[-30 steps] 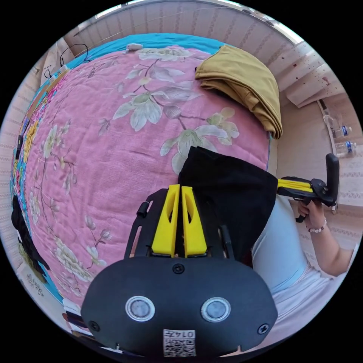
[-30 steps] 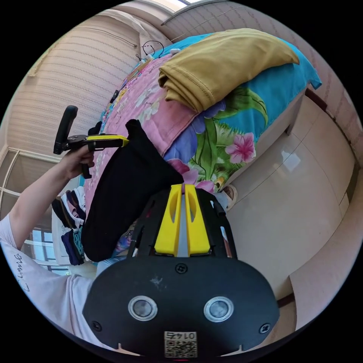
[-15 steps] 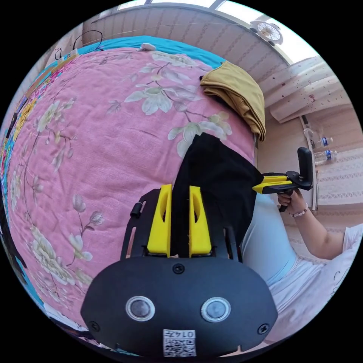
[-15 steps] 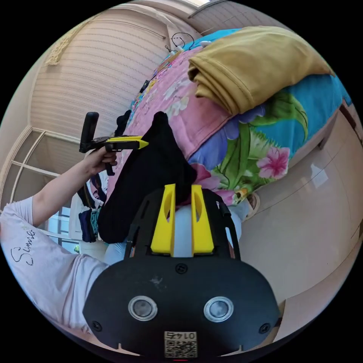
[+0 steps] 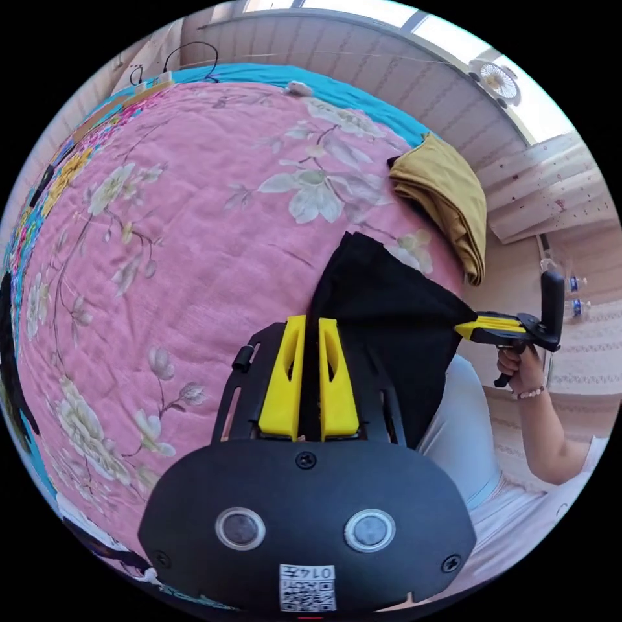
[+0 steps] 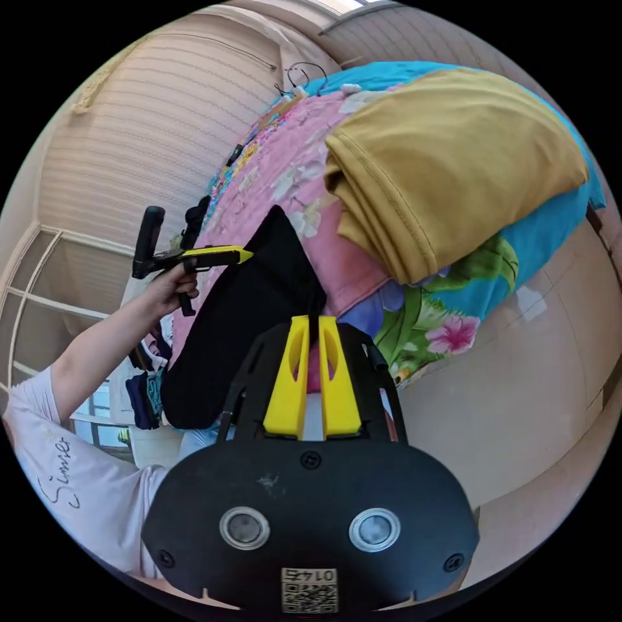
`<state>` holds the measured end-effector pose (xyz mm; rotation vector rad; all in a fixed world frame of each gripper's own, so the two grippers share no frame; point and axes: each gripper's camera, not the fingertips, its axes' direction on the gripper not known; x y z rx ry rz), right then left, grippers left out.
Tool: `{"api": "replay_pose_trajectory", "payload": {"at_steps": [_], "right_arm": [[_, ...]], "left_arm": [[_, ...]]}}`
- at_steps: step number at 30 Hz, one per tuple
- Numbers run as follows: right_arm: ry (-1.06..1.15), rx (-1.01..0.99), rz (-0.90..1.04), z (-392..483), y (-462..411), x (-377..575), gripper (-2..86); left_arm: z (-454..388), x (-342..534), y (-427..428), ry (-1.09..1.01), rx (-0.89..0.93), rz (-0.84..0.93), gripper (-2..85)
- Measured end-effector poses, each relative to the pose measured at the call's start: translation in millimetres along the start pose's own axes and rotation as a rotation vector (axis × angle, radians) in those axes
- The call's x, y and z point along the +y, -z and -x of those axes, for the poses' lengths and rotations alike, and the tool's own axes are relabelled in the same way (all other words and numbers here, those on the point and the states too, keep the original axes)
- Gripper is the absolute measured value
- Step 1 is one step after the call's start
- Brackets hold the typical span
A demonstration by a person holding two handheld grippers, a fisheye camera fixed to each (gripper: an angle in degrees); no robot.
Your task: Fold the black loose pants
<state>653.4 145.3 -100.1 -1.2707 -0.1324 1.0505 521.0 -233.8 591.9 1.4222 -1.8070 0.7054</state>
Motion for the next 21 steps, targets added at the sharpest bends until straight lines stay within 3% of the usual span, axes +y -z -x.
{"api": "replay_pose_trajectory", "payload": {"at_steps": [5, 11, 14, 16, 18, 21], "right_arm": [[0.028, 0.002, -0.021, 16, -12, 25, 1.8], [0.236, 0.023, -0.036, 81, -32, 69, 1.3], [0.500, 0.183, 0.064, 160, -83, 90, 0.4], [0.818, 0.460, 0.118, 234, -148, 117, -0.4], [0.937, 0.558, 0.117, 278, -199, 133, -0.7], [1.076, 0.479, 0.274, 342, -280, 147, -0.9]], "left_arm": [[18, 77, 64, 0.068, 0.005, -0.226, 0.7], [26, 295, 138, 0.143, -0.248, -0.421, -0.9], [11, 416, 134, 0.305, -0.275, -0.436, -1.0], [-16, 491, 118, 0.390, -0.312, -0.436, -1.0], [-38, 530, 104, 0.442, -0.313, -0.434, -1.0], [-67, 560, 78, 0.435, -0.286, -0.451, -1.0]]}}
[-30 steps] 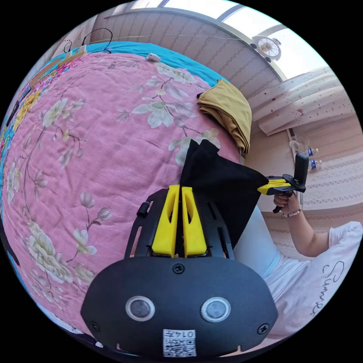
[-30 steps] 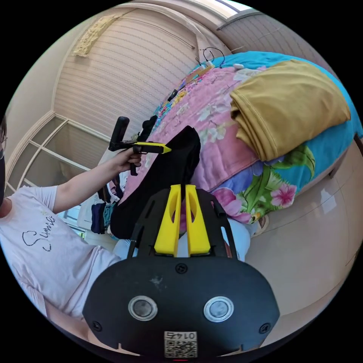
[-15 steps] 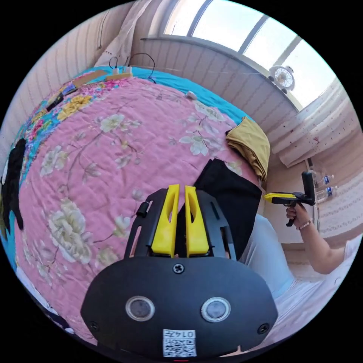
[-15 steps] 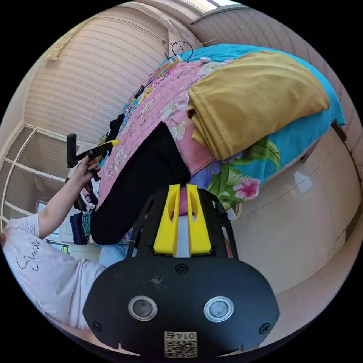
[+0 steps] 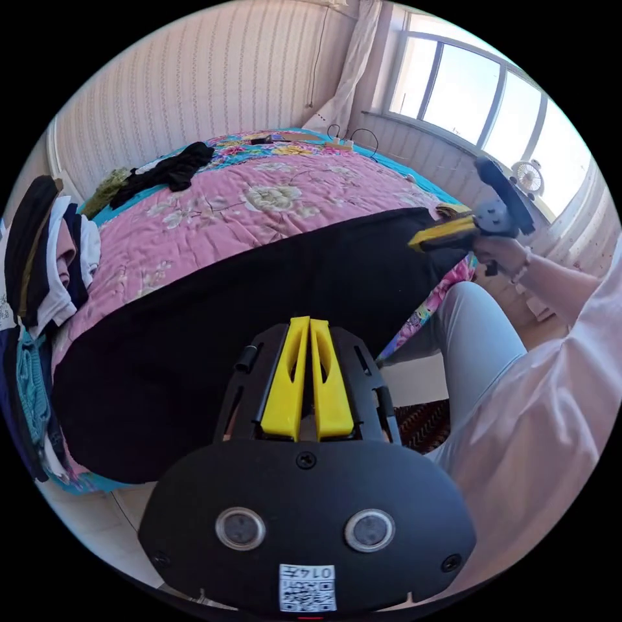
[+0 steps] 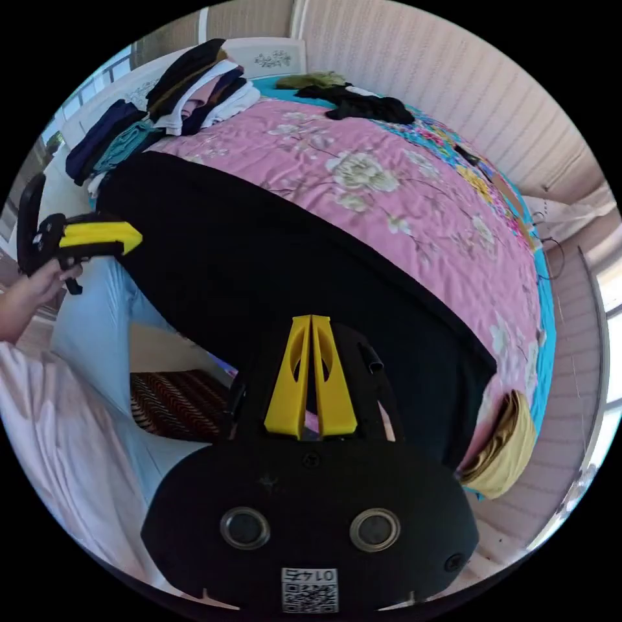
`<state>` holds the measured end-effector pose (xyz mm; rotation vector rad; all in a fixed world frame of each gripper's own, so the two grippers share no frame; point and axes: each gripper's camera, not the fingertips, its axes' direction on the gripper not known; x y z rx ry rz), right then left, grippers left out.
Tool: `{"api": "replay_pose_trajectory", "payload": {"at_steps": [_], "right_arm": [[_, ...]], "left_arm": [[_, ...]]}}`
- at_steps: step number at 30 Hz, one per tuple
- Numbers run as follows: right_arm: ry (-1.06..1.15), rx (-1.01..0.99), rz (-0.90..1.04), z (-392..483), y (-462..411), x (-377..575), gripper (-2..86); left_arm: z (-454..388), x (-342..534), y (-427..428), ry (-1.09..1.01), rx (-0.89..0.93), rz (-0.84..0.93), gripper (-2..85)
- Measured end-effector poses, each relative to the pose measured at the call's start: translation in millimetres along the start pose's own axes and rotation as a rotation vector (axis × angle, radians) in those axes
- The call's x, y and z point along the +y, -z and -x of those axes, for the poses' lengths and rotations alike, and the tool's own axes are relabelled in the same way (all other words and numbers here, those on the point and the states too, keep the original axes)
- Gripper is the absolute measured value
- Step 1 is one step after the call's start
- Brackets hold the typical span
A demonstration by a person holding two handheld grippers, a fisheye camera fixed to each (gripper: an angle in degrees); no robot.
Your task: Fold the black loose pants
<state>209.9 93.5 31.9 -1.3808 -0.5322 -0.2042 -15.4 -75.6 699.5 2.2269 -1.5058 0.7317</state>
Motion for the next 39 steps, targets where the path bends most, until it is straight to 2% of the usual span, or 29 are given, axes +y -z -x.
{"api": "replay_pose_trajectory", "payload": {"at_steps": [3, 6, 9, 11, 13, 17, 20, 21, 22, 27, 29, 32, 34, 37, 39], "right_arm": [[0.086, -0.103, 0.006, 41, -24, -70, -0.9], [0.141, -0.043, 0.029, 74, -46, -127, -0.9], [0.188, 0.070, 0.181, 99, -94, -164, -0.8], [0.236, 0.104, 0.258, 110, -123, -173, -0.6], [0.238, 0.129, 0.235, 118, -135, -179, -0.5], [0.294, 0.108, 0.310, 121, -138, -196, -0.5], [0.256, 0.124, 0.150, 117, -119, -208, -0.5], [0.262, 0.125, 0.186, 117, -128, -212, -0.5], [0.282, 0.103, 0.318, 118, -150, -214, -0.5], [0.278, 0.193, 0.301, 114, -161, -217, -0.5], [0.255, 0.167, 0.302, 103, -158, -217, -0.5], [0.050, -0.040, 0.242, 57, -140, -212, -0.5], [-0.162, -0.278, 0.001, 7, -103, -181, -0.4], [-0.320, -0.293, -0.222, -44, -59, -113, 0.1], [-0.381, -0.208, -0.243, -70, -42, -68, 0.6]], "left_arm": [[-17, 13, -10, -0.014, 0.027, -0.006, -1.0], [-26, 13, -26, -0.030, 0.090, -0.020, -1.0], [-31, 10, -49, -0.049, 0.100, 0.037, -1.0], [-36, 12, -65, -0.100, 0.092, 0.113, -1.0], [-44, 27, -71, -0.209, 0.043, 0.057, -1.0], [-47, 32, -62, -0.228, 0.066, 0.071, -1.0], [-54, 32, -50, -0.233, 0.080, 0.049, -1.0], [-57, 32, -54, -0.230, 0.095, 0.053, -1.0], [-60, 33, -68, -0.225, 0.104, 0.133, -1.0], [-67, 41, -72, -0.250, 0.084, 0.051, -1.0], [-73, 38, -71, -0.285, 0.065, 0.057, -1.0], [-74, 35, -70, -0.302, 0.097, 0.048, -0.9], [-70, 28, -71, -0.247, 0.150, 0.065, -0.9], [-75, 13, -73, -0.247, 0.160, 0.114, -0.4], [-83, 3, -71, -0.273, 0.129, 0.145, 0.5]]}}
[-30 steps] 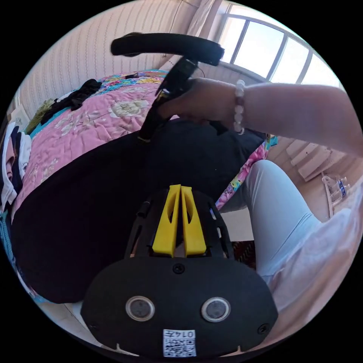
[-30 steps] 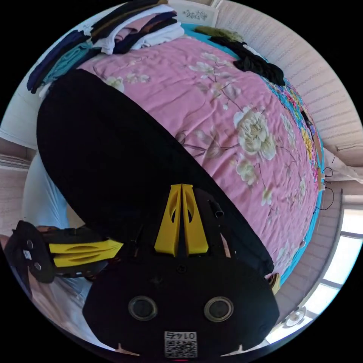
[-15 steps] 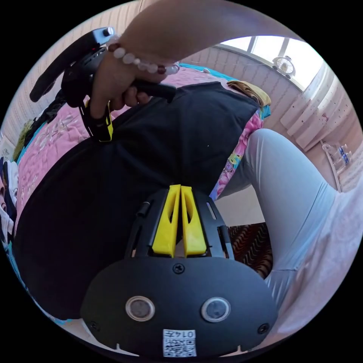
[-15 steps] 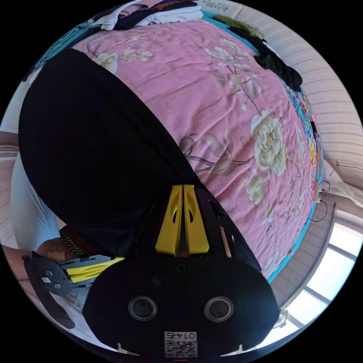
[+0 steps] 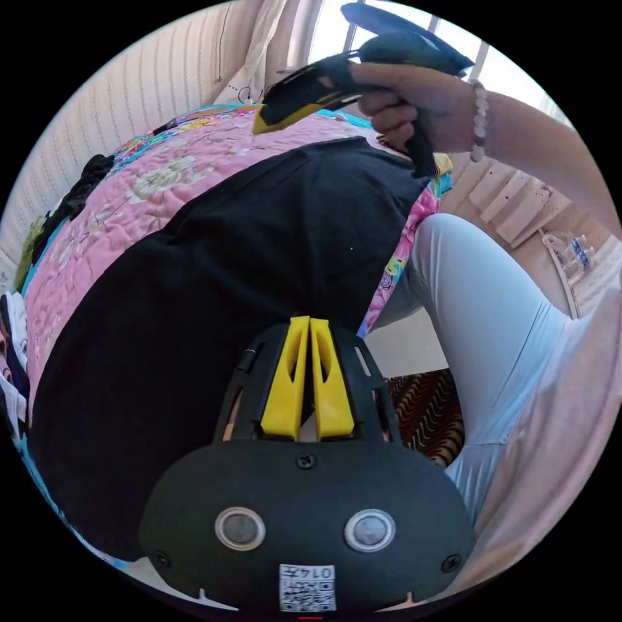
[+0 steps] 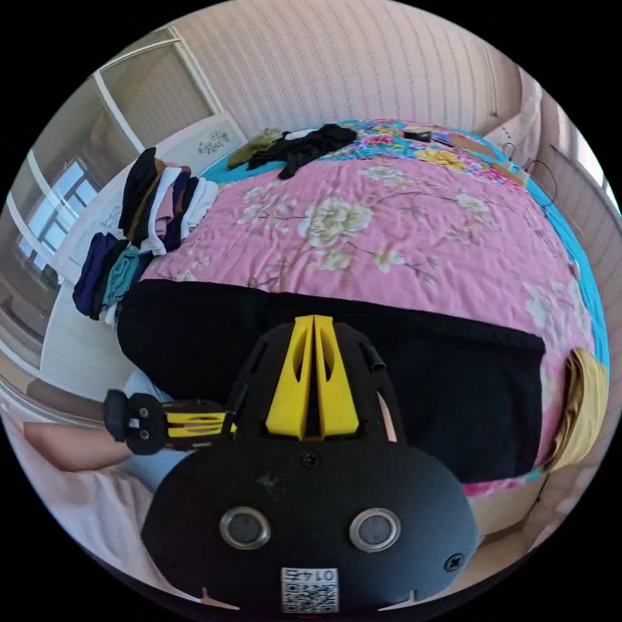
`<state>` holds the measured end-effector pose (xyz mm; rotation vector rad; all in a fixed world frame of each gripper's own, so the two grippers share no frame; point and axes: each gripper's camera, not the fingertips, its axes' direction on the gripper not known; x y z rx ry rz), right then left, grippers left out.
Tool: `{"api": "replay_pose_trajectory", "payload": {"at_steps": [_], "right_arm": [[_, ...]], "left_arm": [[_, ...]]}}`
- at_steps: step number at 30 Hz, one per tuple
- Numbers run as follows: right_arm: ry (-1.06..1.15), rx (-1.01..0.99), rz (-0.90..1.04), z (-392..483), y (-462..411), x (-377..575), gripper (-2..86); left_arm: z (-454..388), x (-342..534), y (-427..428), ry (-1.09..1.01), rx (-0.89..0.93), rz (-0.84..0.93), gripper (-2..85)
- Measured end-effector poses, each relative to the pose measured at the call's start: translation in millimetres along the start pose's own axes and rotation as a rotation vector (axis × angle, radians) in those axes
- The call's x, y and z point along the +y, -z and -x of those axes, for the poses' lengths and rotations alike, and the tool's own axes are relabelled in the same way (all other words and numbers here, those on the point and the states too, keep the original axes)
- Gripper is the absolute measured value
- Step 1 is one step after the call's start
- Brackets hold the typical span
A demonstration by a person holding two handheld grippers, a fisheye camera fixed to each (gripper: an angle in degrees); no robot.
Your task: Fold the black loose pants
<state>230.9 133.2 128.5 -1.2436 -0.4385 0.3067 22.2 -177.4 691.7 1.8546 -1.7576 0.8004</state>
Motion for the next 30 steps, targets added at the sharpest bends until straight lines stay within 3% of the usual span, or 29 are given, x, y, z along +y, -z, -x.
{"api": "replay_pose_trajectory", "payload": {"at_steps": [9, 14, 18, 25, 30], "right_arm": [[-0.515, 0.227, -0.187, -166, 98, 142, 11.8], [-0.727, 0.132, -0.339, -228, 128, 170, 11.2], [-0.842, 0.330, -0.573, -256, 157, 188, 11.3], [-1.102, 0.092, -0.412, -345, 149, 198, 10.4], [-1.089, 0.027, -0.473, -367, 163, 208, 7.6]], "left_arm": [[-19, -71, 22, -0.096, 0.046, 0.025, 9.4], [-22, -142, 39, -0.229, -0.118, -0.049, 10.2], [-14, -226, 43, -0.256, -0.101, -0.042, 9.8], [-22, -347, 27, -0.223, 0.014, -0.074, 9.5], [-45, -407, -9, -0.297, 0.045, 0.016, 10.2]]}}
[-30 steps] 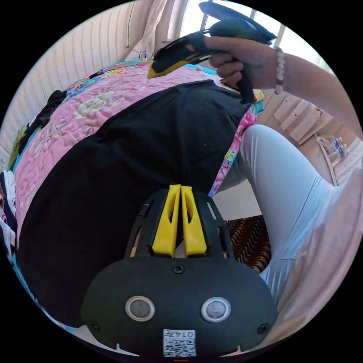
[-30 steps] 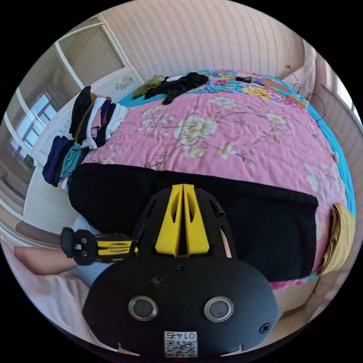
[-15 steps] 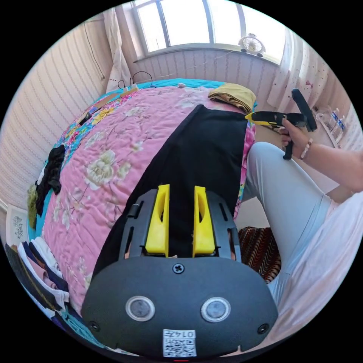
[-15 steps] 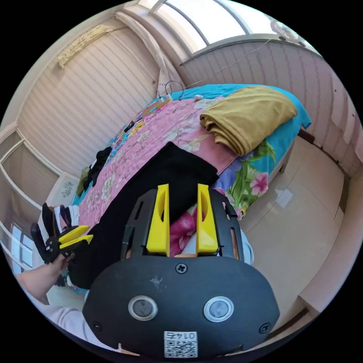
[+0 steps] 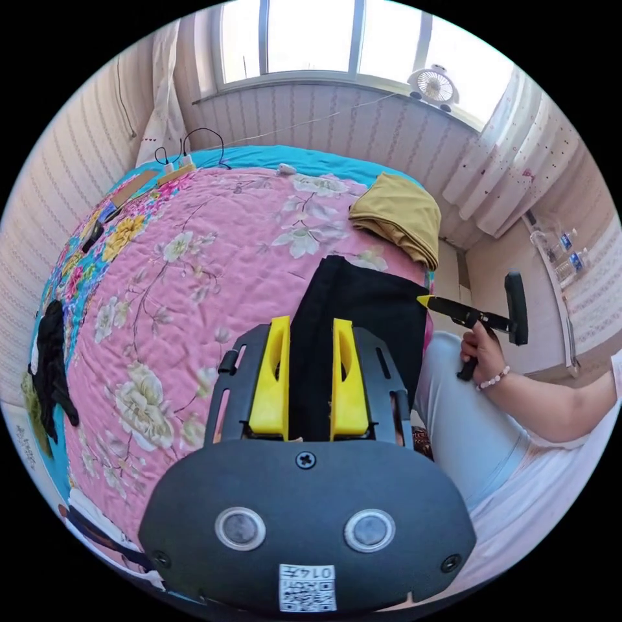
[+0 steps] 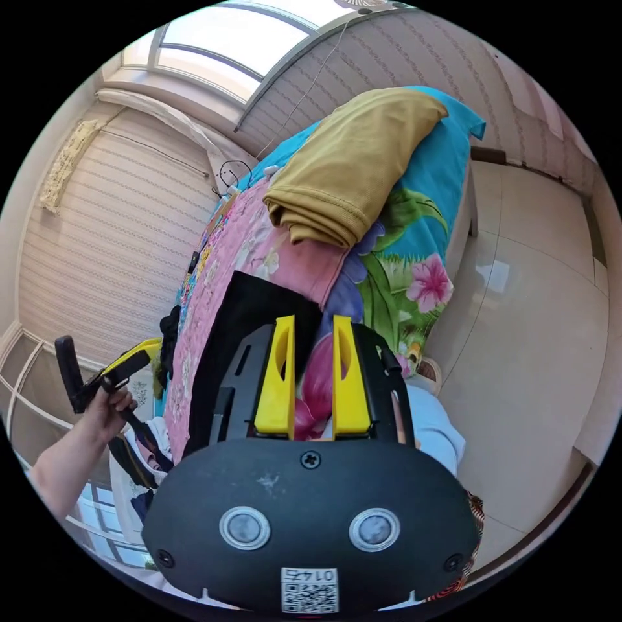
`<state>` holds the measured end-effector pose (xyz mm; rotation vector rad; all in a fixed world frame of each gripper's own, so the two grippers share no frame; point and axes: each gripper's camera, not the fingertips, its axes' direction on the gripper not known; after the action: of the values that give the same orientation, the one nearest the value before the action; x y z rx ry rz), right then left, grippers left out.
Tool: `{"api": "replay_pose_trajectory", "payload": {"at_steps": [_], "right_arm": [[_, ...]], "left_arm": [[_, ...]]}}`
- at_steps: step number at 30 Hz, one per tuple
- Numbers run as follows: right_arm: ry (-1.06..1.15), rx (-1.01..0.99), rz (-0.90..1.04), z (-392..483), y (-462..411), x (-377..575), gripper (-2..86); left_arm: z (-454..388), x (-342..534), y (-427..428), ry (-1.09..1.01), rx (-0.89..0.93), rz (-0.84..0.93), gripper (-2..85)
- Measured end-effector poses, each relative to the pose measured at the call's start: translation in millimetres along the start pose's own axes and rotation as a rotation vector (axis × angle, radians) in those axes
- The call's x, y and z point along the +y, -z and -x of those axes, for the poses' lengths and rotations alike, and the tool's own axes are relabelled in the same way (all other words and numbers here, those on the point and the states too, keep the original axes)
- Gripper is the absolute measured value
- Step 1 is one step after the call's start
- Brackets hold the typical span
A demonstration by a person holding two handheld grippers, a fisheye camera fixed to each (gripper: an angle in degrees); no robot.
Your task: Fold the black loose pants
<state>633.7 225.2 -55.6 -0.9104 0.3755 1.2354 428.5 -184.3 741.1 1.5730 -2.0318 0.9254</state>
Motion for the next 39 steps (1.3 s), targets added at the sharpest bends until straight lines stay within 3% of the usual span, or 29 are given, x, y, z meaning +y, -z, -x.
{"api": "replay_pose_trajectory", "payload": {"at_steps": [8, 13, 21, 24, 28, 30, 36, 39], "right_arm": [[0.017, -0.115, -0.037, -17, 16, -15, 2.5], [-0.009, -0.208, -0.071, -29, 25, -16, 1.3], [0.047, -0.190, -0.062, -21, 20, -10, 0.8], [0.050, -0.202, -0.064, -20, 17, -4, 0.7], [0.081, -0.186, -0.049, -13, 8, 7, 0.7], [0.090, -0.180, -0.048, -10, 6, 14, 0.7], [0.026, -0.244, 0.001, -15, 1, 40, 0.7], [0.107, -0.294, 0.117, 2, 4, 54, 0.7]], "left_arm": [[-1, -66, -57, -0.015, 0.059, 0.095, 6.8], [9, -94, -92, -0.010, 0.064, 0.182, 9.9], [25, -101, -131, 0.023, 0.045, 0.260, 12.1], [32, -94, -138, 0.055, 0.056, 0.295, 10.8], [30, -76, -136, -0.043, 0.068, 0.330, 0.8], [32, -63, -130, -0.033, 0.066, 0.318, -0.2], [49, 13, -70, 0.062, 0.141, 0.159, -0.8], [62, 74, -29, 0.089, 0.158, 0.080, -0.9]]}}
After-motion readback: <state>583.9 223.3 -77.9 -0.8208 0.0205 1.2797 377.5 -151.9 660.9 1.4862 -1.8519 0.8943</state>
